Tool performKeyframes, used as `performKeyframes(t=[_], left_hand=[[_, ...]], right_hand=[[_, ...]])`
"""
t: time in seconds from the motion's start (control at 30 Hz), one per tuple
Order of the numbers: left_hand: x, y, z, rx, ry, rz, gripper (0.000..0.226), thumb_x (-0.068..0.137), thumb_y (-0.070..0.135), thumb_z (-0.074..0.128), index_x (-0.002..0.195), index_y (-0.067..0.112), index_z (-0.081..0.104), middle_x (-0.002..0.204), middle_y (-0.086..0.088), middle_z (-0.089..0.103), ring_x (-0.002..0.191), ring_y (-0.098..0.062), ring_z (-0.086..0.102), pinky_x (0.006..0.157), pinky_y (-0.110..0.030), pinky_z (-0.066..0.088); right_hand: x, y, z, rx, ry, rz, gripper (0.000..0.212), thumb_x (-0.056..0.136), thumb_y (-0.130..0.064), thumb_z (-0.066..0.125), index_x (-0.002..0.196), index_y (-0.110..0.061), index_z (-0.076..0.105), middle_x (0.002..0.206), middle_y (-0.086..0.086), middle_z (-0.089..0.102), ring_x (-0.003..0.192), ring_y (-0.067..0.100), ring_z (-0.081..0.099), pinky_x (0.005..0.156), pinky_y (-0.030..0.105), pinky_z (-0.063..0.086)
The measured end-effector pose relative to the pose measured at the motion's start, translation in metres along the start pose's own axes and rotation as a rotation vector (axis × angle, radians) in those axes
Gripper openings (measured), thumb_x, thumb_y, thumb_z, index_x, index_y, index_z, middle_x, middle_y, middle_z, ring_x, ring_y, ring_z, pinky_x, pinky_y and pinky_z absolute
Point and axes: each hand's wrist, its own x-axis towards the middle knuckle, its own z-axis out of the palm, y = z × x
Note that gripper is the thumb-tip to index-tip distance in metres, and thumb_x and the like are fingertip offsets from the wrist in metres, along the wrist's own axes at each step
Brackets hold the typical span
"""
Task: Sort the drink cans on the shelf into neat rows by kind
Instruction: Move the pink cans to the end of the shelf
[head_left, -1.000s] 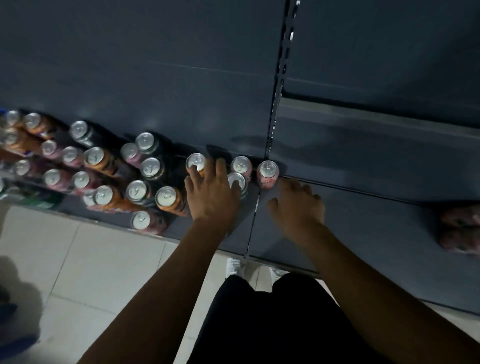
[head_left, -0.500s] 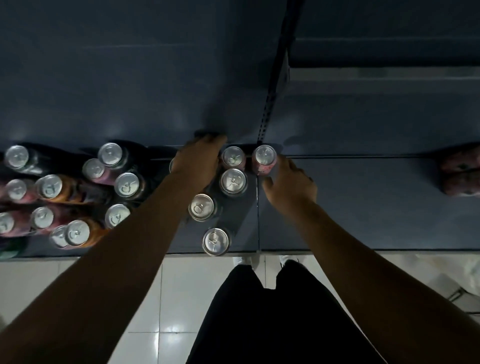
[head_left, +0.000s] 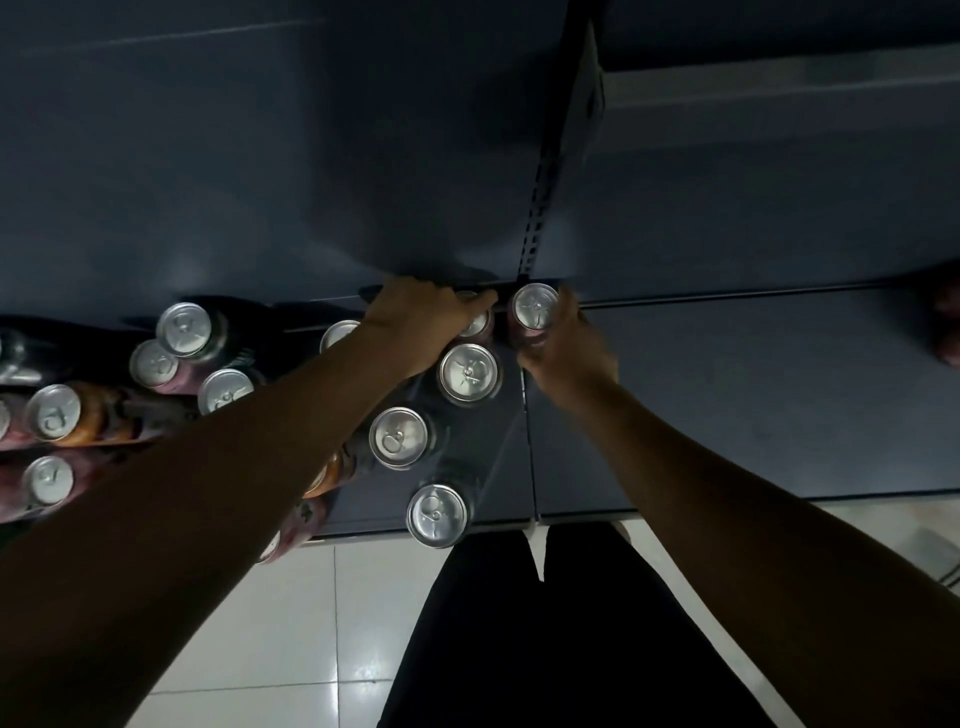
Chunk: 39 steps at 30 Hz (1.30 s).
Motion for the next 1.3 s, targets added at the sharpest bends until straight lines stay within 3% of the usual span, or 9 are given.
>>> performKeyframes(t=[0.2,0.33,0.57,0.73,0.83,1.0,1.13,1.2,1.3], left_hand=[[0.001,-0.005,0.002,0.011,-0.018,0.032,0.071,0.100,0.017,0.051,0.160,0.037,0.019,0.120,-0.009,0.068,0.107,-0.031,0.069,0.083,-0.038,0.051],[-0.018,-0.015,0.003,-0.089,0.048,-0.004,0.078,0.091,0.015,0.064,0.156,0.037,0.028,0.111,-0.012,0.072,0.096,-0.035,0.072,0.076,-0.040,0.055],[-0.055,-0.029,-0.020,-0.513,0.077,-0.167,0.083,0.087,0.028,0.076,0.152,0.043,0.027,0.130,-0.012,0.056,0.118,-0.038,0.059,0.088,-0.041,0.048],[-0.082,-0.037,-0.037,-0.912,0.183,-0.210,0.079,0.077,0.016,0.084,0.134,0.043,0.036,0.128,-0.010,0.050,0.111,-0.032,0.058,0.095,-0.044,0.051],[-0.101,-0.034,-0.052,-1.089,0.313,-0.213,0.076,0.075,0.008,0.086,0.129,0.037,0.041,0.129,-0.002,0.052,0.109,-0.017,0.059,0.086,-0.022,0.048],[-0.137,-0.012,-0.070,-1.382,0.490,-0.241,0.071,0.077,0.003,0.084,0.127,0.036,0.045,0.132,-0.005,0.046,0.106,-0.005,0.058,0.078,-0.008,0.048],[-0.150,0.011,-0.076,-1.839,0.573,-0.218,0.058,0.082,0.003,0.082,0.131,0.020,0.054,0.120,-0.003,0.067,0.104,-0.011,0.068,0.088,-0.029,0.058],[-0.151,0.021,-0.075,-2.098,0.604,-0.228,0.058,0.074,0.016,0.088,0.126,0.021,0.062,0.119,-0.004,0.071,0.111,-0.022,0.069,0.098,-0.050,0.056],[-0.143,0.030,-0.076,-2.425,0.549,-0.237,0.079,0.051,0.040,0.099,0.119,0.019,0.065,0.117,-0.006,0.072,0.106,-0.025,0.071,0.083,-0.047,0.061]], right_hand=[[0.006,0.006,0.006,0.223,0.053,0.040,0.061,0.077,-0.032,0.078,0.125,-0.029,0.040,0.108,-0.007,0.064,0.100,0.024,0.064,0.077,0.034,0.046],[-0.009,0.011,-0.002,0.319,0.057,0.047,0.060,0.066,-0.033,0.081,0.112,-0.028,0.042,0.101,-0.010,0.066,0.094,0.021,0.067,0.086,0.044,0.056],[-0.055,0.008,-0.021,0.538,0.182,0.064,0.062,0.064,-0.031,0.087,0.113,-0.030,0.049,0.100,-0.016,0.068,0.091,0.004,0.068,0.079,0.029,0.056],[-0.072,0.004,-0.033,0.668,0.170,0.045,0.069,0.061,-0.020,0.087,0.119,-0.006,0.052,0.101,-0.001,0.069,0.084,0.010,0.070,0.067,0.028,0.057],[-0.079,0.004,-0.045,0.735,0.092,0.032,0.068,0.061,-0.016,0.089,0.111,0.012,0.052,0.095,0.020,0.067,0.075,0.023,0.068,0.064,0.034,0.054],[-0.120,-0.012,-0.083,0.839,0.127,0.028,0.061,0.075,-0.014,0.087,0.121,-0.011,0.047,0.105,-0.005,0.062,0.088,0.003,0.064,0.068,0.019,0.050],[-0.138,-0.022,-0.108,0.947,0.153,0.011,0.042,0.084,-0.020,0.080,0.112,-0.017,0.050,0.099,-0.004,0.061,0.083,0.005,0.064,0.062,0.016,0.051],[-0.147,-0.027,-0.116,1.062,0.130,0.044,0.032,0.089,-0.027,0.076,0.109,-0.021,0.052,0.104,0.002,0.064,0.091,0.017,0.069,0.074,0.032,0.061],[-0.157,-0.032,-0.125,1.208,0.075,0.078,0.029,0.094,-0.040,0.068,0.117,-0.025,0.057,0.116,0.008,0.069,0.098,0.025,0.072,0.086,0.052,0.061]])
